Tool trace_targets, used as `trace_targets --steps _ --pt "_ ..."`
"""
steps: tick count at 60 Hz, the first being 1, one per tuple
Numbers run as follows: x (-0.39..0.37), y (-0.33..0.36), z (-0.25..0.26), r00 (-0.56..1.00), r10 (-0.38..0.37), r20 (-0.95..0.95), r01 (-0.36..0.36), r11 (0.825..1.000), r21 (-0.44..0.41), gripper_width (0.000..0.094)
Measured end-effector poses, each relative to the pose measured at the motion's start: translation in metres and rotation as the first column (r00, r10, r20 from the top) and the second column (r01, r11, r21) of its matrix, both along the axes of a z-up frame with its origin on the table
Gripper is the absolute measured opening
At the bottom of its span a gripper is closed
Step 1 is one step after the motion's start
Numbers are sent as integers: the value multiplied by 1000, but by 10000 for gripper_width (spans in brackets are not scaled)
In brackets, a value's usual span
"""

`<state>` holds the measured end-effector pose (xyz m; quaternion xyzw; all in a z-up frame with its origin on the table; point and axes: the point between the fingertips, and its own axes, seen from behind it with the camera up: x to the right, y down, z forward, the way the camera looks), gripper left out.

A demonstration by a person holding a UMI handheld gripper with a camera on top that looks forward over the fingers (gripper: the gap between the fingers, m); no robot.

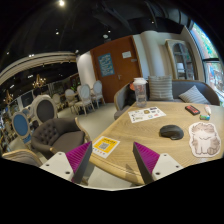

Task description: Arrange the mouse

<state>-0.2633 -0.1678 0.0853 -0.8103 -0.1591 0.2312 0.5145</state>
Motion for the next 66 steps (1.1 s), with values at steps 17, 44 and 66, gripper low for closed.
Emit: trace_targets --steps 17,44,66 --pt "138 74 -50 944 -242 225 249 968 -6 851" --pt "198 179 -88 873 -303 382 351 935 -59 848" --pt "206 266 -95 880 -316 353 374 921 -109 830"
